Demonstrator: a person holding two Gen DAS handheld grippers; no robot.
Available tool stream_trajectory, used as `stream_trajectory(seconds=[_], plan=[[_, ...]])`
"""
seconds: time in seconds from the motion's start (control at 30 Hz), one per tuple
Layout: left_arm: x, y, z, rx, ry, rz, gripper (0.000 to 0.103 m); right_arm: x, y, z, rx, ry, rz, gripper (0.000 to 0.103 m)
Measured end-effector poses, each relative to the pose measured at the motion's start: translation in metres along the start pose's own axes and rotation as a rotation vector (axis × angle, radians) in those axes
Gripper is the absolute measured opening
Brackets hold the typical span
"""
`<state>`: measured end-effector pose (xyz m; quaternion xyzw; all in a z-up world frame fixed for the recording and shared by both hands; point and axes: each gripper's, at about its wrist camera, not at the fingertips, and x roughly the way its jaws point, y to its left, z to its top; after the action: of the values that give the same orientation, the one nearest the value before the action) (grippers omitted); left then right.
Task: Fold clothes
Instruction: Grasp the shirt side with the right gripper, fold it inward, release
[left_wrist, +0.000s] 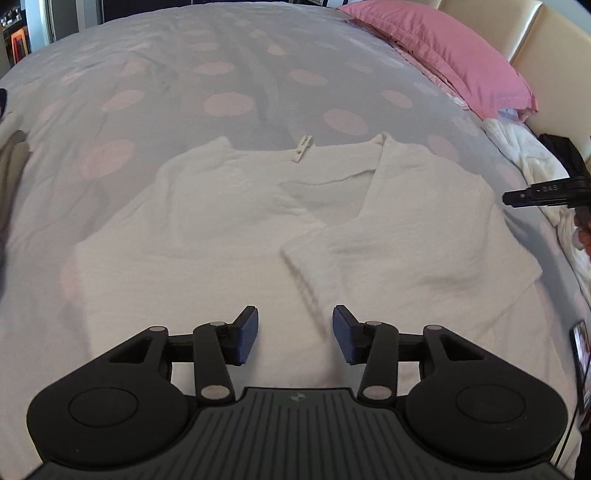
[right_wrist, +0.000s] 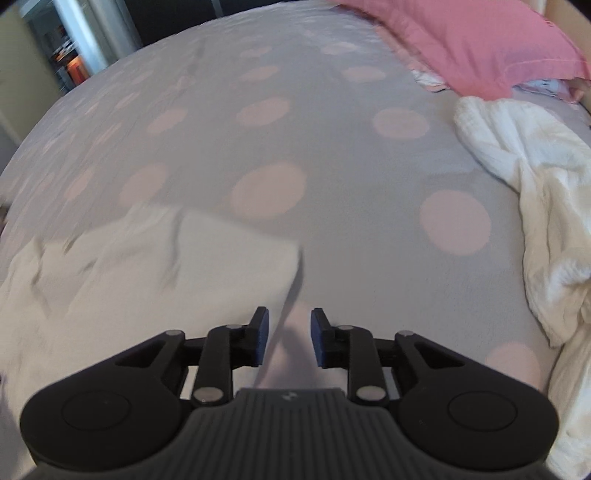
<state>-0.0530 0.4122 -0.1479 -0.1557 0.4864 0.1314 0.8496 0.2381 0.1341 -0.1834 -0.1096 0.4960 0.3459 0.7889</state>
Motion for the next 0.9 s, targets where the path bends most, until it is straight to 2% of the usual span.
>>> stream_trajectory(seconds=[0.2,0.27,0.3,0.37,0.47,0.5,0.53,0.6,0.7,0.8,0.9], plan=[[-0.041,0.014,-0.034,-0.007,0.03,0.076,0.043,-0.027,0.026,-0.041,-0.132,0.021,0.103,0.028],[-0.055,0.019,-0.046,-0.035,0.032,0.09,0.043,-0.022,0.033,-0.055,-0.168,0.049,0.097,0.025],[-0.061,0.021,-0.053,-0.05,0.032,0.095,0.043,-0.019,0.035,-0.062,-0.183,0.064,0.088,0.02],[-0.068,0.027,-0.066,-0.073,0.038,0.115,0.043,-0.009,0.032,-0.075,-0.178,0.095,0.027,0.02],[-0.072,0.034,-0.083,-0.095,0.056,0.15,0.043,-0.011,0.024,-0.079,-0.121,0.084,0.024,0.021],[-0.073,0.037,-0.088,-0.1,0.064,0.162,0.043,-0.016,0.023,-0.08,-0.108,0.083,0.013,0.025],[-0.073,0.039,-0.094,-0.105,0.072,0.174,0.043,-0.021,0.023,-0.081,-0.094,0.081,0.003,0.033],[-0.074,0.043,-0.105,-0.13,0.085,0.176,0.046,-0.035,0.023,-0.087,-0.071,0.073,0.003,0.039],[-0.076,0.043,-0.121,-0.16,0.108,0.175,0.05,-0.05,0.025,-0.103,-0.056,0.103,0.005,0.042],[-0.077,0.041,-0.139,-0.17,0.141,0.177,0.051,-0.058,0.031,-0.131,-0.067,0.15,0.021,0.045],[-0.08,0.036,-0.156,-0.156,0.152,0.189,0.051,-0.063,0.038,-0.165,-0.1,0.194,-0.008,0.047]])
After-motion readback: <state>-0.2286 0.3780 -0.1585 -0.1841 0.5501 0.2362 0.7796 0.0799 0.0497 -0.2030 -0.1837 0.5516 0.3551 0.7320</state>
